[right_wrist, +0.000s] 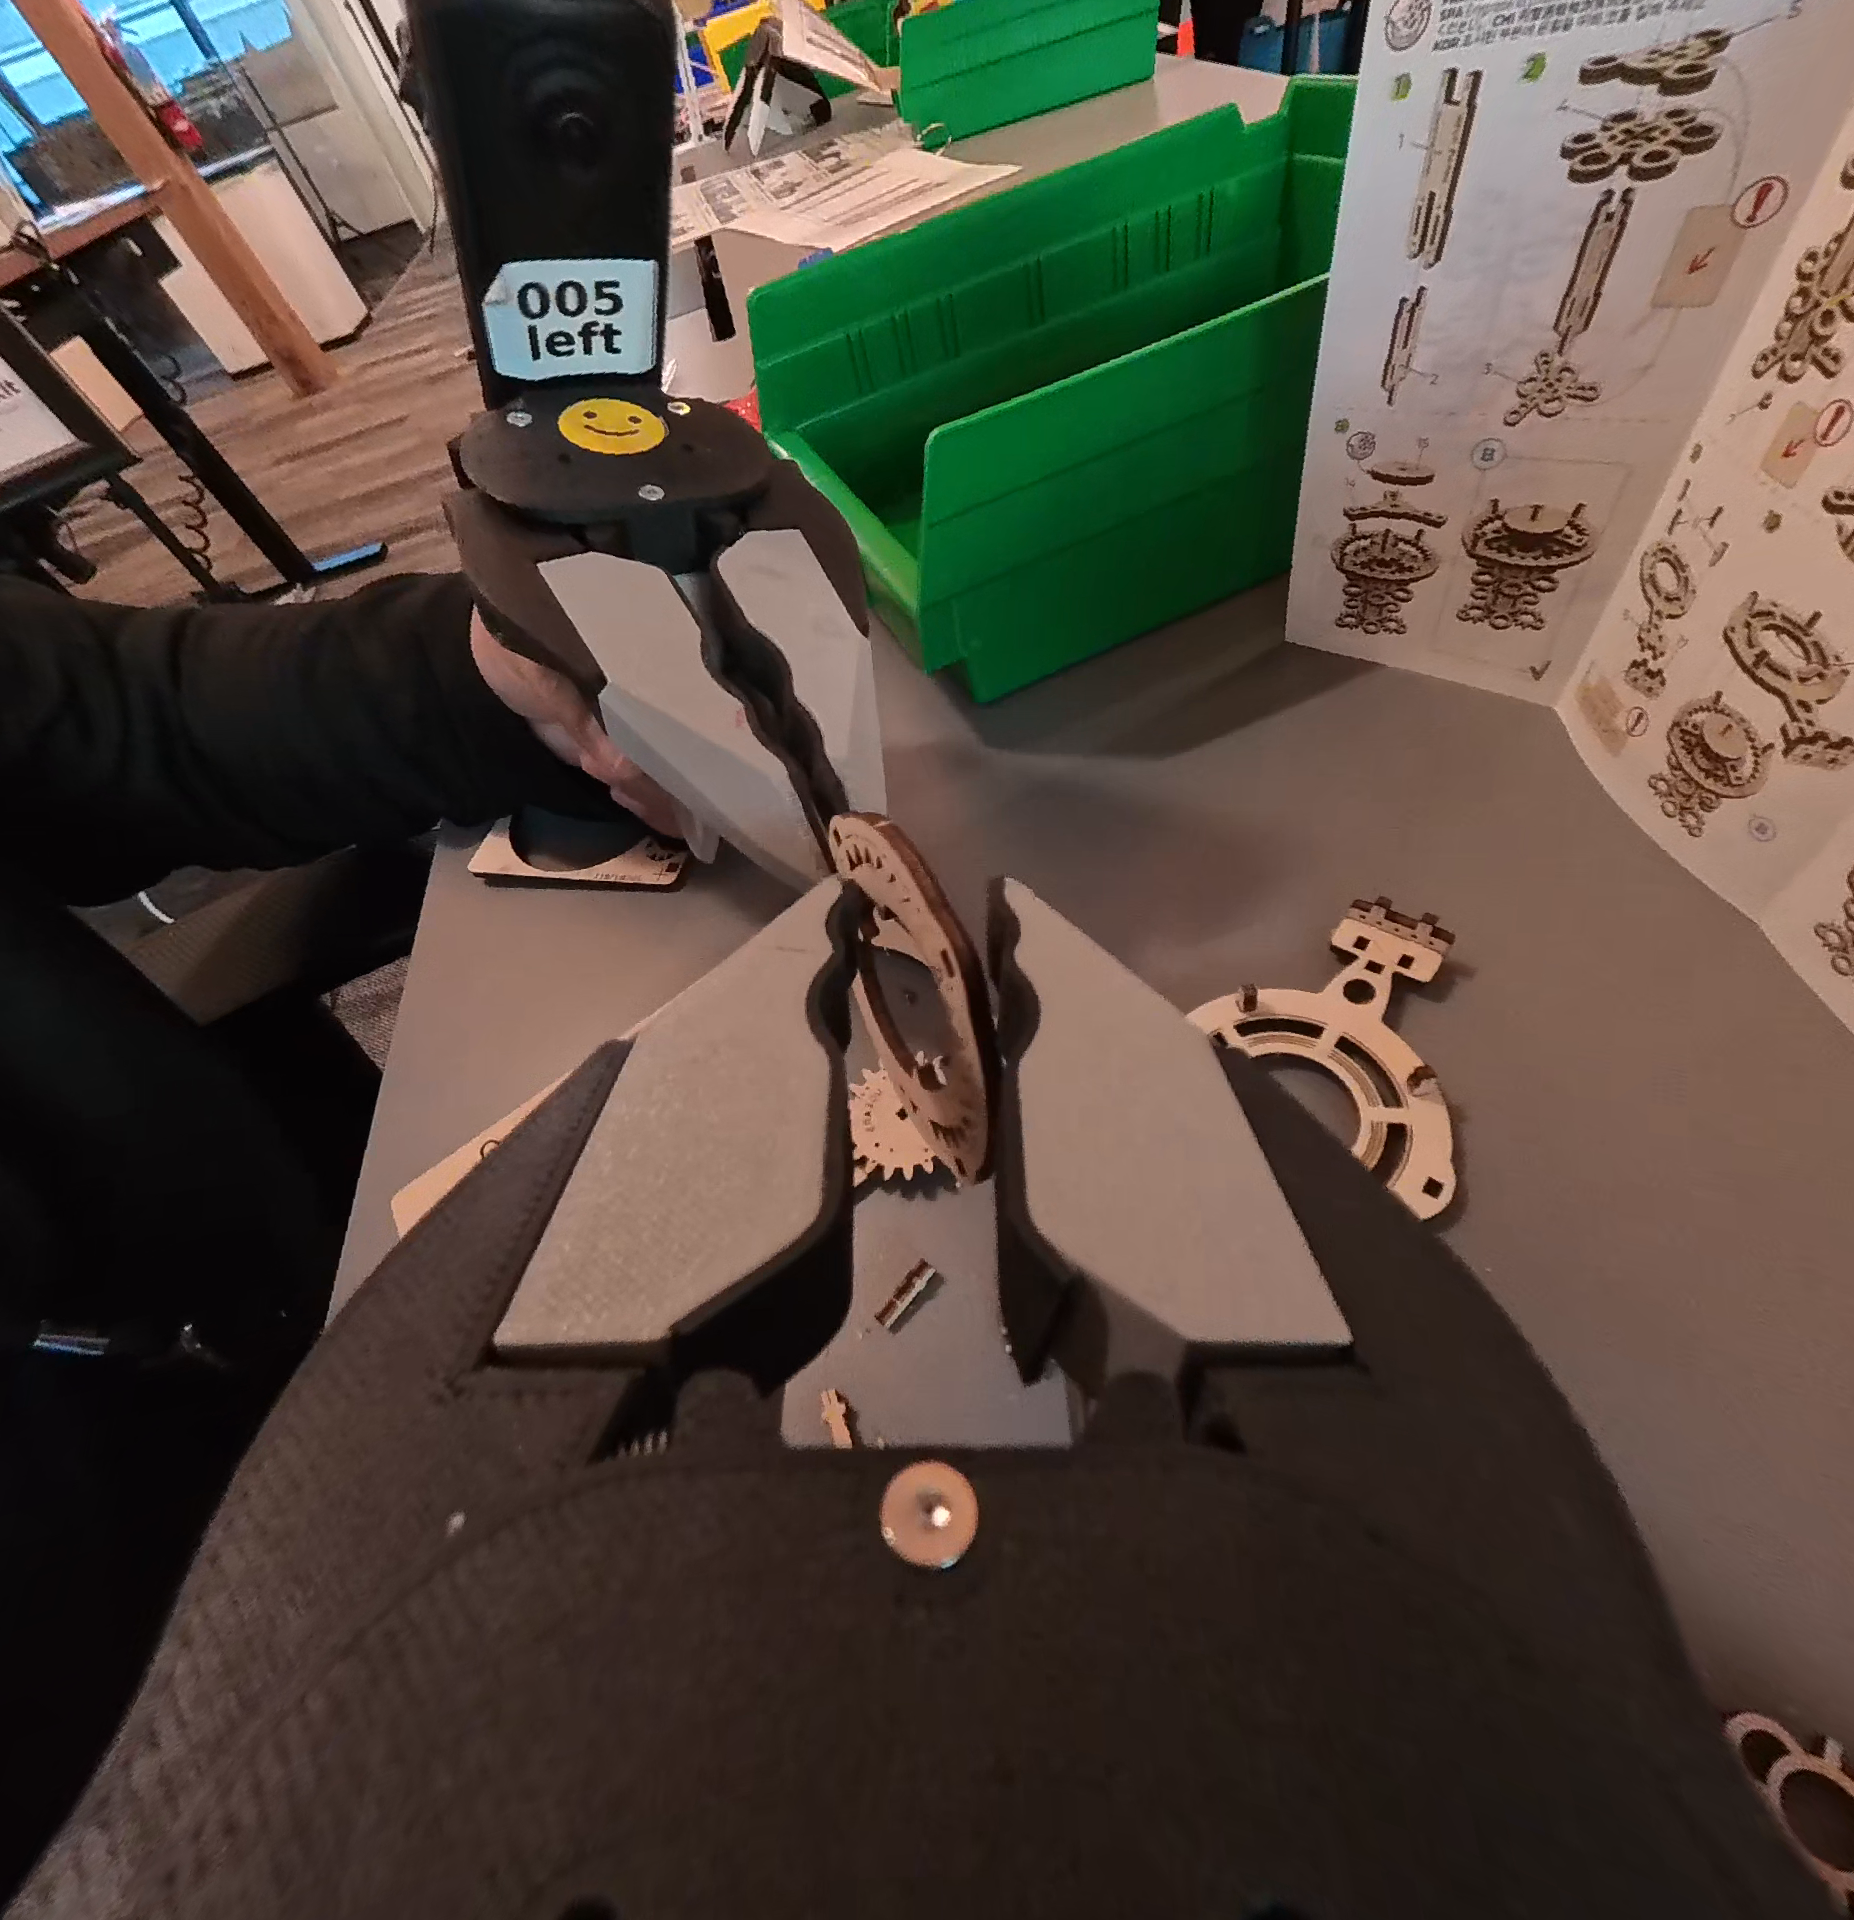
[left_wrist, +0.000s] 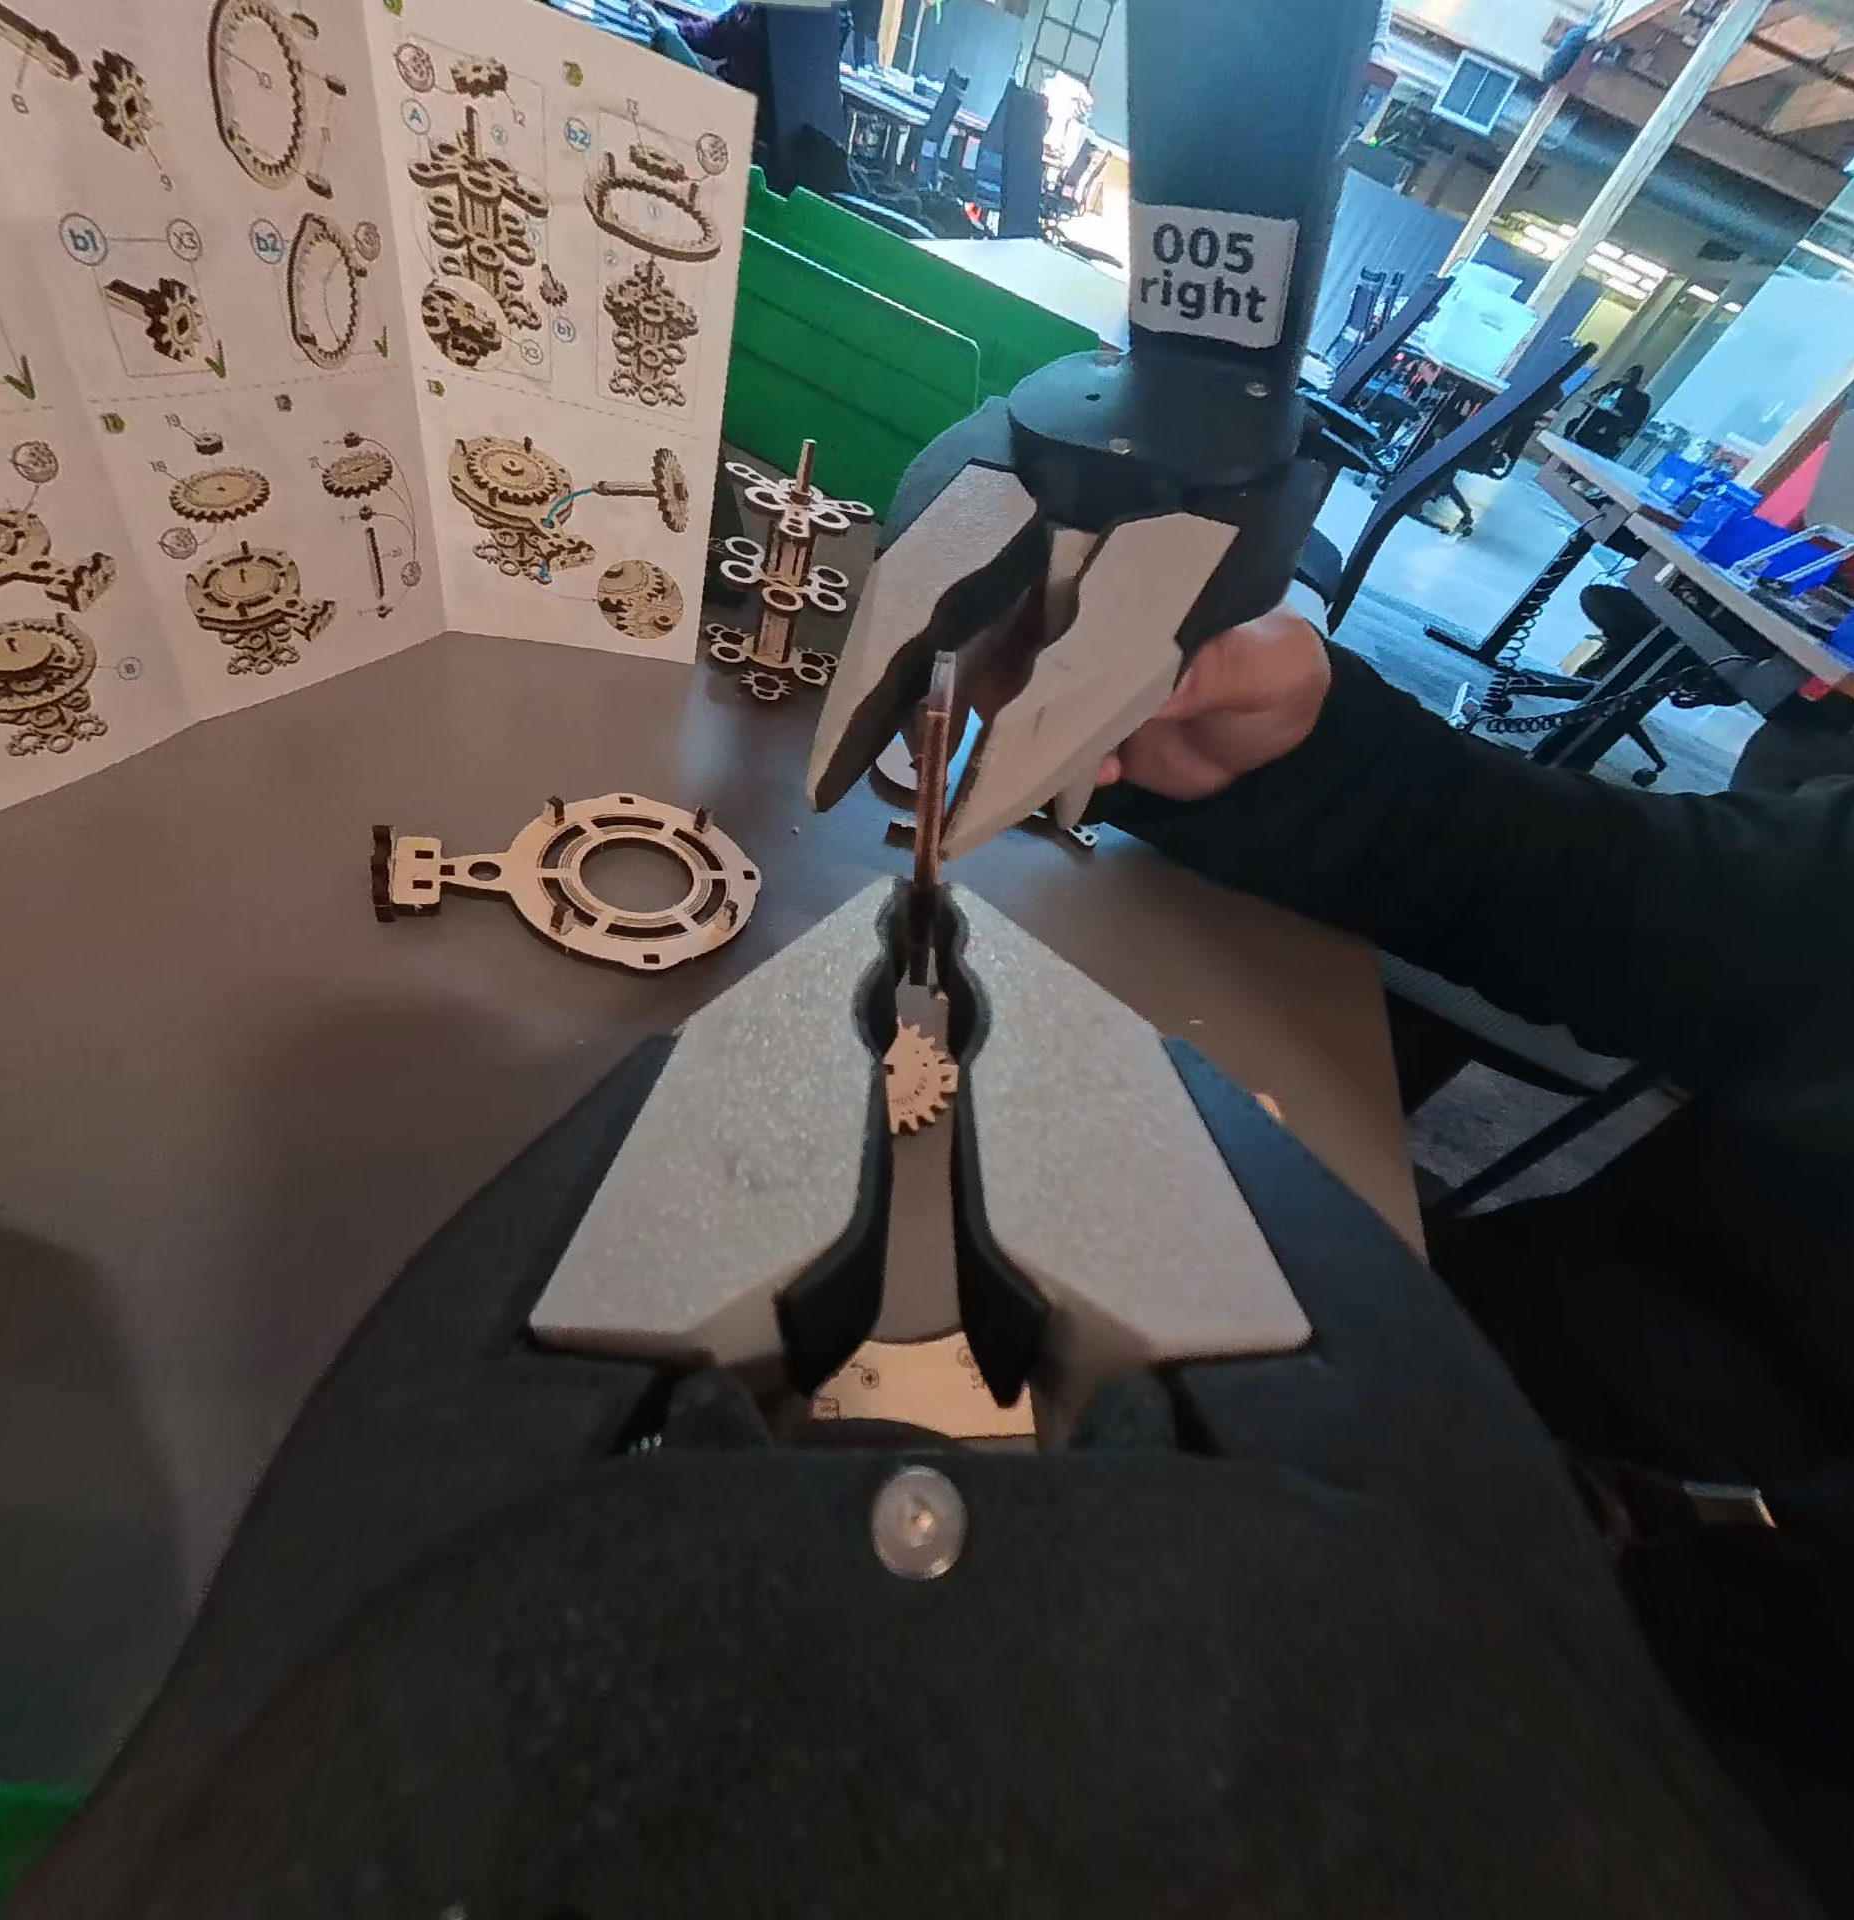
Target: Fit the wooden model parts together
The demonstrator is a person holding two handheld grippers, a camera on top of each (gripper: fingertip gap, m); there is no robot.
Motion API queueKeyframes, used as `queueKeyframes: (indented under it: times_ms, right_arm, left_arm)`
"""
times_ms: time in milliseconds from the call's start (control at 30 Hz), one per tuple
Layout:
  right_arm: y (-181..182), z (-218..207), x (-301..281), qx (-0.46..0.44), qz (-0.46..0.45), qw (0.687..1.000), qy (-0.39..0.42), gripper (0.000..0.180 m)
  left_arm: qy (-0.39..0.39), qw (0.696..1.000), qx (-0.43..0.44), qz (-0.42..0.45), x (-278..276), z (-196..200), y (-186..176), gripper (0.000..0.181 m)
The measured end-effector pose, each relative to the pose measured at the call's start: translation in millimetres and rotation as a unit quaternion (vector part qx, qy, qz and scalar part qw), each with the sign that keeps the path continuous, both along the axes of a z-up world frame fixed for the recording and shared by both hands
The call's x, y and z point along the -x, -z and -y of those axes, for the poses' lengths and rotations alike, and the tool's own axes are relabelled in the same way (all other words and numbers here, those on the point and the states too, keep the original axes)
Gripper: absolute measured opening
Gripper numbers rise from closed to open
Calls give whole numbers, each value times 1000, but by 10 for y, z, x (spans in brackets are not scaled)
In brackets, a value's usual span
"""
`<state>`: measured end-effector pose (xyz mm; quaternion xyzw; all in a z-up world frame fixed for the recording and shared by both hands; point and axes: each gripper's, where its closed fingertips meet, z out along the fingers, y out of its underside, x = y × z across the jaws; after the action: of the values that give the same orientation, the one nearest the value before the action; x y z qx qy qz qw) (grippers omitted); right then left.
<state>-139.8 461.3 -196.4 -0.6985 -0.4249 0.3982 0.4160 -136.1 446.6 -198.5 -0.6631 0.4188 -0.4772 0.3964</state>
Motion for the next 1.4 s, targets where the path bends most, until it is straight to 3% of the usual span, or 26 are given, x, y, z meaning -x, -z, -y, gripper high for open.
queueKeyframes:
  times_ms: [267,467,500,567,633,700,967,1133,1233,1400]
  right_arm:
    - [94,-32,-13,-1,35,999,14,15]
    - [39,-121,-2,-61,52,996,48,16]
    - [36,-111,-1,-62,55,996,44,18]
    - [14,-54,-20,-55,50,997,25,41]
    - [44,-70,-114,-44,56,997,29,37]
    - [93,-87,-201,-29,65,997,31,44]
    - [148,-147,-255,-13,63,997,42,30]
    - [150,-52,-224,-16,73,997,12,37]
    - [148,-72,-251,-43,90,995,19,20]
    - [237,-133,-276,-40,114,992,38,12]
  left_arm:
    - [-3,1000,-5,-23,-15,12,86,0]
    - [-27,1000,8,-3,19,-98,44,1]
    - [-32,999,17,-3,34,-123,51,0]
    - [-43,999,16,-2,75,-177,50,0]
    - [-45,999,27,7,92,-190,31,0]
    - [-51,998,33,11,110,-222,25,0]
    - [-27,995,81,57,114,-174,-68,0]
    - [-36,995,82,51,133,-207,-41,0]
    - [-31,994,89,58,138,-198,-60,0]
    - [-19,993,104,60,99,-147,-49,0]
